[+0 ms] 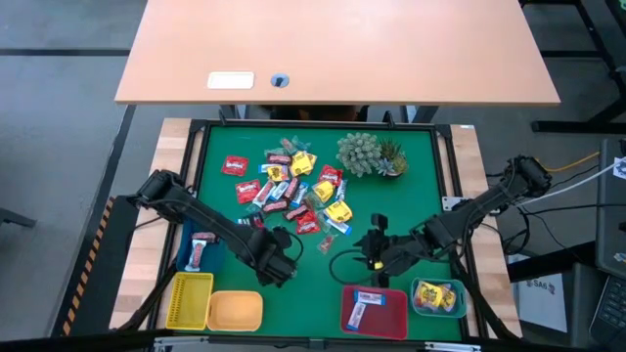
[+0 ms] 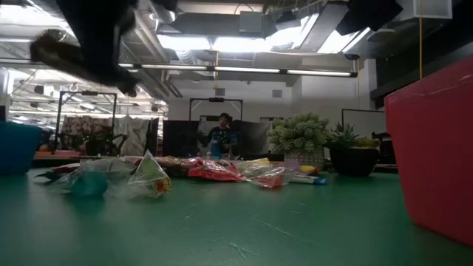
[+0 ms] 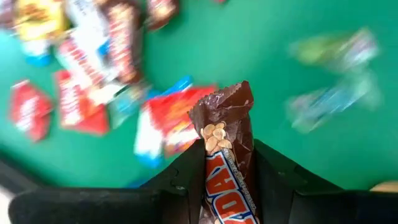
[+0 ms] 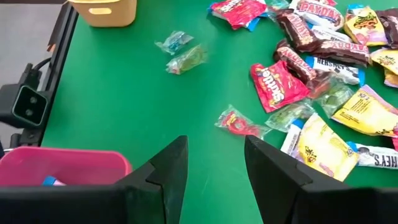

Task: Sort candy
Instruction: Put the brown chocolate into the blue bin

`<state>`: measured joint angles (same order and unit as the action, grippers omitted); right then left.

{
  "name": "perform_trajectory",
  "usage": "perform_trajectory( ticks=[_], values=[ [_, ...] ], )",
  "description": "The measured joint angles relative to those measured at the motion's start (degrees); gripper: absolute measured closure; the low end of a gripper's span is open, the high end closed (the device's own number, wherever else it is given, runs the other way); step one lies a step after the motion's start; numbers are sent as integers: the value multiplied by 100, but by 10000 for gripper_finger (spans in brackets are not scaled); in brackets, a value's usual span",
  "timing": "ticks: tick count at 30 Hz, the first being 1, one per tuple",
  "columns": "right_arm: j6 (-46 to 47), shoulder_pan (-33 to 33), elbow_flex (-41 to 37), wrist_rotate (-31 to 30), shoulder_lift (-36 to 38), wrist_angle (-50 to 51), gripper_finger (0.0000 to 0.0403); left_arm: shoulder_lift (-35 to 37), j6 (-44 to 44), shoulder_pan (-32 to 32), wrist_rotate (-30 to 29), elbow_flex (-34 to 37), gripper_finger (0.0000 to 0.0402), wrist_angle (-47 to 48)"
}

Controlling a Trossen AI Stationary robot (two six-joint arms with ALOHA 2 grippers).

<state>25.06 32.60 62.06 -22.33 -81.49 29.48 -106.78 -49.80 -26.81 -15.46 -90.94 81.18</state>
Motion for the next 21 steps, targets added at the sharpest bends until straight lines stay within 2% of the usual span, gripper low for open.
perform_trajectory(
  ticks=[4,12,17,21],
  values=[
    [-1,0,0,121,0,71,244,6,-97,-94,1,-299,299,945],
    [-2,0,0,249,-2,117,244,401,-31,-407,167,-191,299,860],
    [-2,0,2,247,-2,159,244,1106,-573,-754,175,346,299,886],
    [-2,0,2,247,-2,172,244,1990,-1550,-1004,177,1150,299,893]
  ],
)
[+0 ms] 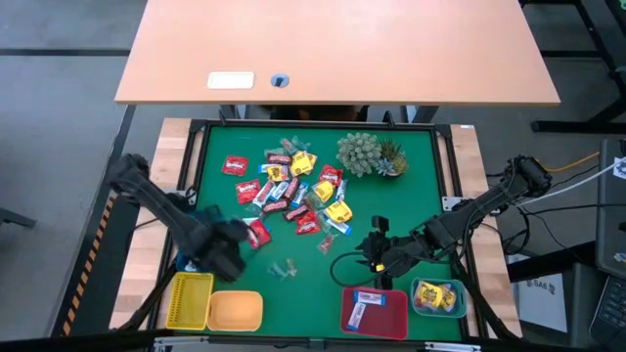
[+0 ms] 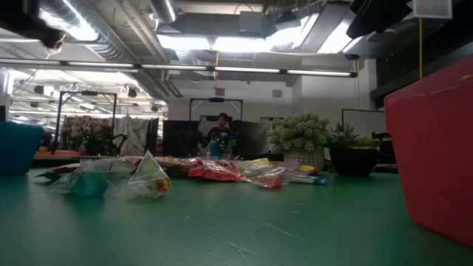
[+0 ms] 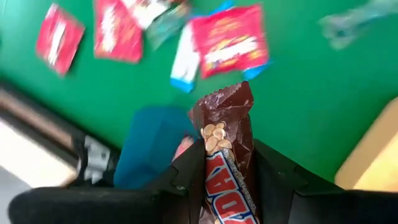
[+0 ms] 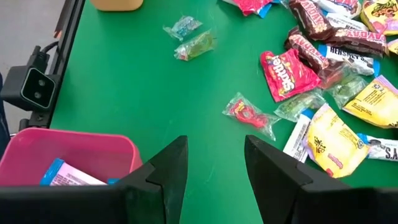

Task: Sort candy
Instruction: Put the brown chocolate into the blue bin, then put the transparent candy into the orange bin

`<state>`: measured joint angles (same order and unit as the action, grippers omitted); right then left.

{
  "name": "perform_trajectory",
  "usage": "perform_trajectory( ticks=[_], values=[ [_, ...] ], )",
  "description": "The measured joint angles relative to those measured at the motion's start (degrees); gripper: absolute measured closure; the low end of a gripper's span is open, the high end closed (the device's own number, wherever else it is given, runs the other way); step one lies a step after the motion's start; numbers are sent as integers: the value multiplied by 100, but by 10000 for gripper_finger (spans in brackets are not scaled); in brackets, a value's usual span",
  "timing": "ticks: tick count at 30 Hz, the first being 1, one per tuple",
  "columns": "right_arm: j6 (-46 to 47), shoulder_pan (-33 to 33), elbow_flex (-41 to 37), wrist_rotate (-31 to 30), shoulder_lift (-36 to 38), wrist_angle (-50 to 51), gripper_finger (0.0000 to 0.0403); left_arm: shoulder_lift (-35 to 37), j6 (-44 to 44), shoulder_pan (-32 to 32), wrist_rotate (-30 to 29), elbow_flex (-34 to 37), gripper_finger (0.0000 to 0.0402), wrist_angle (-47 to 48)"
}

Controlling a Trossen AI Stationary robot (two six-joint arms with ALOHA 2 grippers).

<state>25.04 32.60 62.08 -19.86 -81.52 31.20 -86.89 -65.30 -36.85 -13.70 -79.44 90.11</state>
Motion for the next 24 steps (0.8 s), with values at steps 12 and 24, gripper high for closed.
perform_trajectory(
  ticks=[12,24],
  values=[
    [0,0,0,0,0,-6,244,1315,-2264,-336,615,1726,298,-15],
    [-2,0,0,-2,0,-2,244,1308,-2314,-329,1195,2357,223,-224]
  ],
)
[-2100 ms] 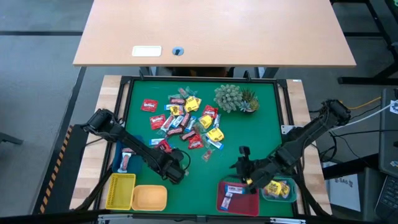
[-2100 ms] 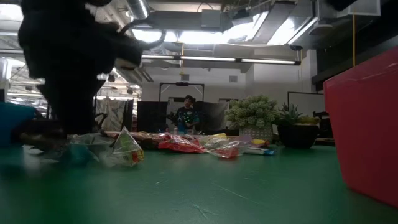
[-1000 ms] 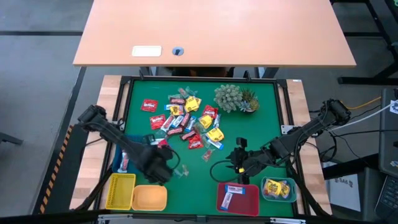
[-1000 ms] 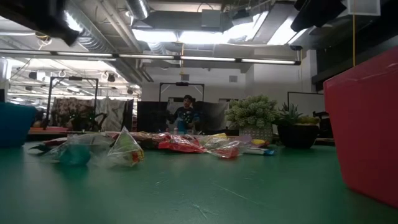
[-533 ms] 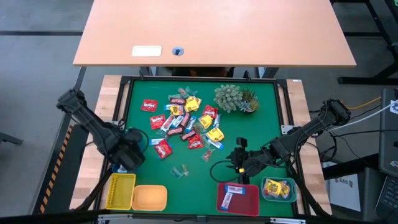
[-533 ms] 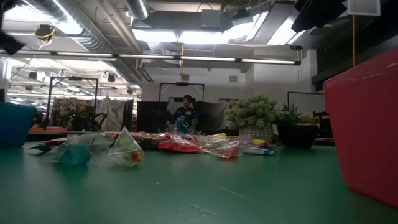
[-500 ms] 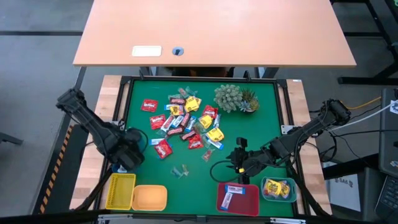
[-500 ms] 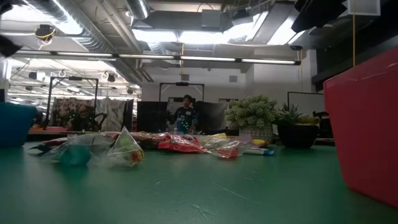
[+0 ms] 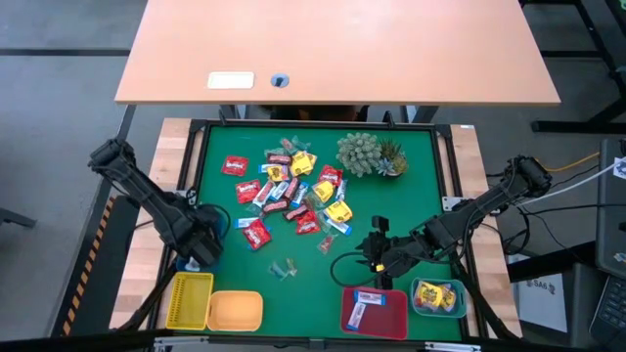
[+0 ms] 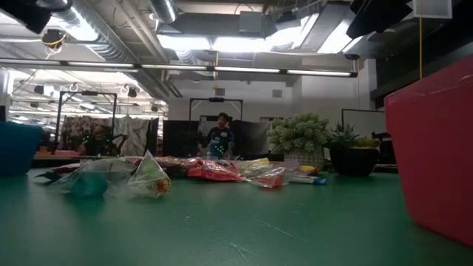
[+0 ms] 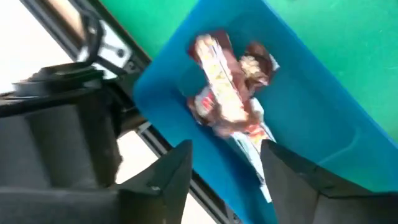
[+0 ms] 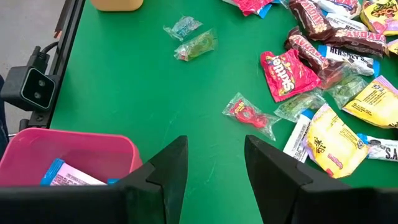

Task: Sort candy
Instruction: Put the transparent candy into the orange bin

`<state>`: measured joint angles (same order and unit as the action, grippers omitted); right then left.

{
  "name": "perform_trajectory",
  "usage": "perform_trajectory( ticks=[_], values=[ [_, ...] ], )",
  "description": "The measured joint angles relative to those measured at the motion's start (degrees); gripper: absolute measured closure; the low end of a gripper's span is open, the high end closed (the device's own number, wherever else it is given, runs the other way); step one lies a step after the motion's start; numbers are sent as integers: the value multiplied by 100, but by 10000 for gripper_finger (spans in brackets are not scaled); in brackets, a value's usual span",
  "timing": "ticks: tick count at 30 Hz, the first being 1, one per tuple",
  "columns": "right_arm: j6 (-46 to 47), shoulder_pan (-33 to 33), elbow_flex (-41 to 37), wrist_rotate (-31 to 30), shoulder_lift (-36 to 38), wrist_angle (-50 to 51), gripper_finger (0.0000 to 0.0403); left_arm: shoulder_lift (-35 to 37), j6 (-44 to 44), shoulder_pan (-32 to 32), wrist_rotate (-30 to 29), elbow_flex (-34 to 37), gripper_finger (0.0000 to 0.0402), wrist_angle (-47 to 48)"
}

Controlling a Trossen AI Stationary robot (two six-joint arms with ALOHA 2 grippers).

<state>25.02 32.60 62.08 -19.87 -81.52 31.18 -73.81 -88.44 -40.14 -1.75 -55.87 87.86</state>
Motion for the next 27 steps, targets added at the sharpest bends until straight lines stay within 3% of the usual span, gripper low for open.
perform_trajectory(
  ticks=[6,13,24,27],
  values=[
    [0,0,0,0,0,-2,244,-1,32,0,-91,115,193,-938],
    [0,0,0,0,0,-2,244,-1,394,0,-629,115,197,-2349],
    [0,0,0,0,0,-4,244,-97,2496,0,-2689,115,202,-5236],
    [0,0,0,-2,0,-7,244,-346,3393,0,-2870,115,202,-6070]
  ],
)
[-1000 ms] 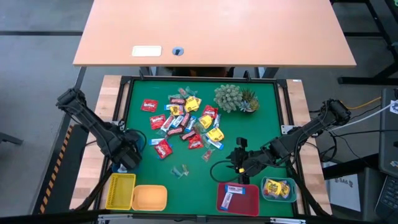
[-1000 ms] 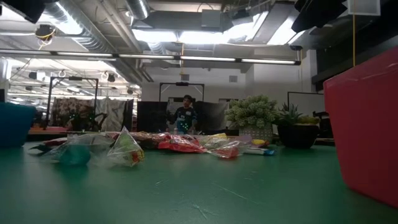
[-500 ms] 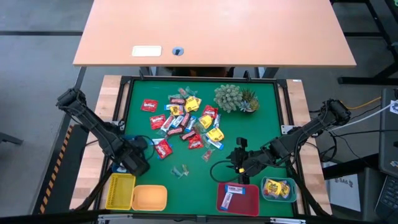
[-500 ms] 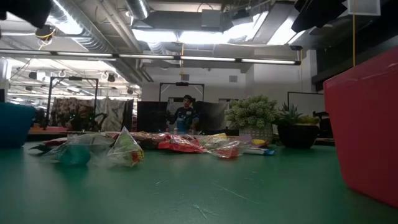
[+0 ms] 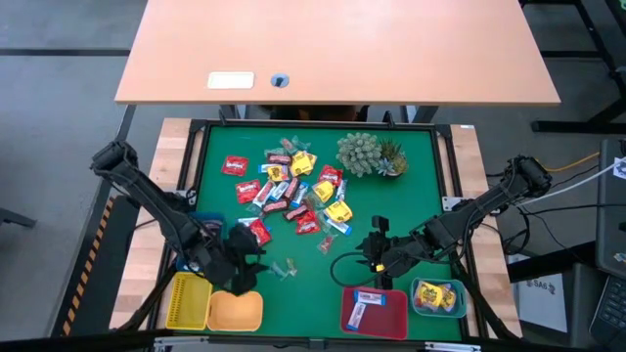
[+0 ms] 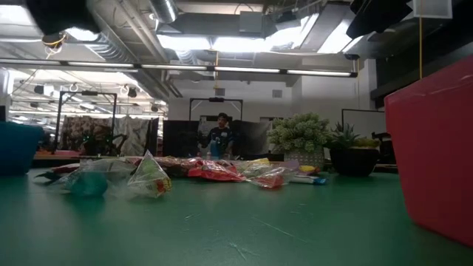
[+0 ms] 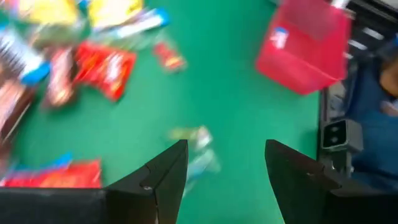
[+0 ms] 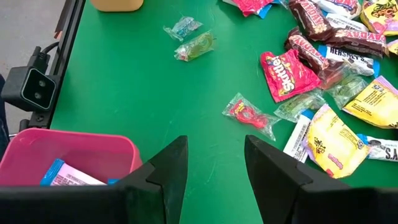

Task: Sort candy
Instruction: Put the transparent candy into the orange bin

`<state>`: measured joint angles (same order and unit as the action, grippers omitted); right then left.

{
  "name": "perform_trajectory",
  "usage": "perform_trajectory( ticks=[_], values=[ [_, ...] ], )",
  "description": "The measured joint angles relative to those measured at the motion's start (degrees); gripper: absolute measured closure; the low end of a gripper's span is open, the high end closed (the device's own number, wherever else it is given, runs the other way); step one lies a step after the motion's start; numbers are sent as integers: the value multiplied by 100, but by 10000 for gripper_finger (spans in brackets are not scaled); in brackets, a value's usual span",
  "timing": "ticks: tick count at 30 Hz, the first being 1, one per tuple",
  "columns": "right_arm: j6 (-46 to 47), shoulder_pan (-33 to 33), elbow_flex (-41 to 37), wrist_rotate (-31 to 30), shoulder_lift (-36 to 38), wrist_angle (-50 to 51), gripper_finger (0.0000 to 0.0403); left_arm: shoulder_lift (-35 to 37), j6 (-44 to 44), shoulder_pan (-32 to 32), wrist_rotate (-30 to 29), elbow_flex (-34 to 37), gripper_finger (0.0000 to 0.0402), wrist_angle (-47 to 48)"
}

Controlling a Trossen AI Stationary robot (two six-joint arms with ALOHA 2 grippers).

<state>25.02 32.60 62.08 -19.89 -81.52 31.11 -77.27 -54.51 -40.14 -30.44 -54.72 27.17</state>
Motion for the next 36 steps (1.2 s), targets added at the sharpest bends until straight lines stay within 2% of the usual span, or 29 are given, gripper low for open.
perform_trajectory(
  ticks=[5,10,21,25,36],
  values=[
    [0,0,0,-1,0,-7,244,-590,1438,-2,7,0,202,-683],
    [0,0,0,-1,0,-13,244,-1188,2171,26,5,0,202,-726],
    [0,0,0,-1,0,-15,244,-2093,2745,202,124,0,202,-725],
    [0,0,0,-1,0,-15,244,-2254,2863,282,555,0,202,-729],
    [0,0,2,-3,0,-17,244,-2372,2817,576,958,2,202,-714]
  ],
)
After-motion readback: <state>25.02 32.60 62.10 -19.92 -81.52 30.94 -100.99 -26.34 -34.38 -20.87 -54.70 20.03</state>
